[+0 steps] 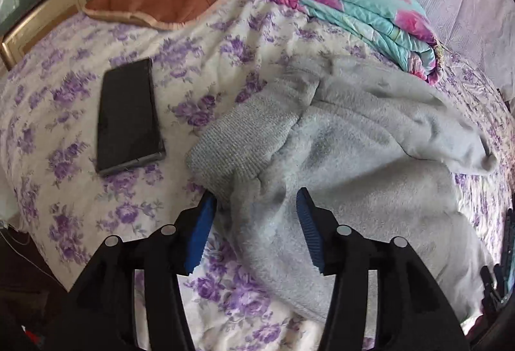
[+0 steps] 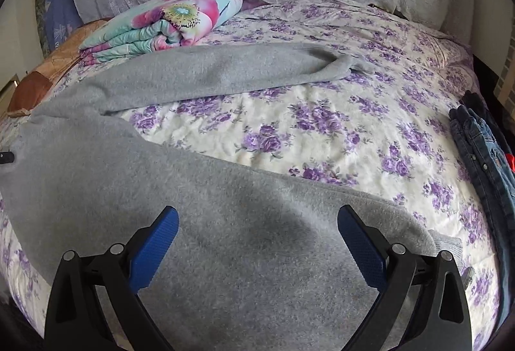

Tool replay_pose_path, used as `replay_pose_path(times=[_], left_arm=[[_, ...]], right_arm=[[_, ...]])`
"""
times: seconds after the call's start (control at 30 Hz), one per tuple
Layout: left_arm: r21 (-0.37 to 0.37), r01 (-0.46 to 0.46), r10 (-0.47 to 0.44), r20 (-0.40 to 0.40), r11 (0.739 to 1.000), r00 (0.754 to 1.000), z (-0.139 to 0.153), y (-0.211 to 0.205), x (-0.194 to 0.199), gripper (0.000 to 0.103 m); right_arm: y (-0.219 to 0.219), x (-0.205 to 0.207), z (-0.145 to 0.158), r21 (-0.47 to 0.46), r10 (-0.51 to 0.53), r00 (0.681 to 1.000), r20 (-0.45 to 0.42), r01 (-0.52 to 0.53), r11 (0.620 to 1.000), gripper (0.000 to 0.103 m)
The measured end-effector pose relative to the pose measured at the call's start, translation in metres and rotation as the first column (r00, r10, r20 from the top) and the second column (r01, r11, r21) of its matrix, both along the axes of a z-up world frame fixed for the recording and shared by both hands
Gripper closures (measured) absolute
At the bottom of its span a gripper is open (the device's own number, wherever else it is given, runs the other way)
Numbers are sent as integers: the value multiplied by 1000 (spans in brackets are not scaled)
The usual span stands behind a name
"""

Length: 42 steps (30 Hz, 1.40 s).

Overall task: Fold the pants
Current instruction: 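Grasp the ribbed cuff of the grey sweatpants leg with the right tool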

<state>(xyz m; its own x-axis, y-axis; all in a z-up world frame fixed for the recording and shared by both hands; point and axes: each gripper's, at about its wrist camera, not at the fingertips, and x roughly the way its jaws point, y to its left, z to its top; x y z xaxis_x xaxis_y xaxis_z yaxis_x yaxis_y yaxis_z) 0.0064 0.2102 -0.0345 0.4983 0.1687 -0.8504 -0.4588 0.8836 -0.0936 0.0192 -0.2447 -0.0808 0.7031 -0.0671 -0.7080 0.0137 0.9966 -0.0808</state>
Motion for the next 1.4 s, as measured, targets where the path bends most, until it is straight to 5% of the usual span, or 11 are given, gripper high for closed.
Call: replay_pose_path(times=[0.13, 0.3, 0.4, 0.5, 0.57, 0.73, 0.83, 0.93, 1.13, 1.27, 1.4], left_arm=[[202, -26, -11, 180, 979, 984, 45, -21, -16, 15], [320, 173, -260, 251, 932, 932, 65, -81, -10, 5], [321, 271, -343, 196, 908, 919, 47, -111, 6, 5], [272, 305, -348, 127, 913, 929, 22, -125, 21, 5], [231, 304, -332, 91, 924, 939, 7, -127, 25, 5], [213, 306, -319, 29, 928, 947, -16, -124, 29, 5], [196, 311, -318, 6, 930, 948, -21, -118, 32, 5], [172, 351, -354, -16, 920, 935, -19, -114, 37, 5], [261, 309, -334, 60, 915, 940, 10, -99, 48, 5], [264, 251, -272, 45, 931, 961, 4, -89, 70, 5], [203, 251, -260, 18, 946, 965, -15, -86, 72, 5]], right_arm=[[-75, -26, 23, -60, -206, 978, 42, 208, 976, 3], [-160, -59, 19, -73, -420, 907, 21, 420, 905, 3], [-174, -54, -9, 58, -374, 921, -110, 381, 923, 4], [-160, -38, -30, 188, -270, 942, -201, 308, 933, 38], [-142, -35, -23, 143, -228, 962, -153, 250, 958, 57], [-160, -55, 6, 86, -279, 958, -71, 284, 955, 79], [-173, -52, -17, 32, -293, 940, -173, 303, 952, 71], [-163, -52, -22, -223, -351, 929, -121, 319, 921, 14], [-175, -39, 73, -172, -340, 930, 136, 361, 917, 10], [-157, 64, 100, -79, -269, 954, 132, 280, 957, 7], [-134, 198, 79, -113, -303, 952, 35, 305, 946, 7]])
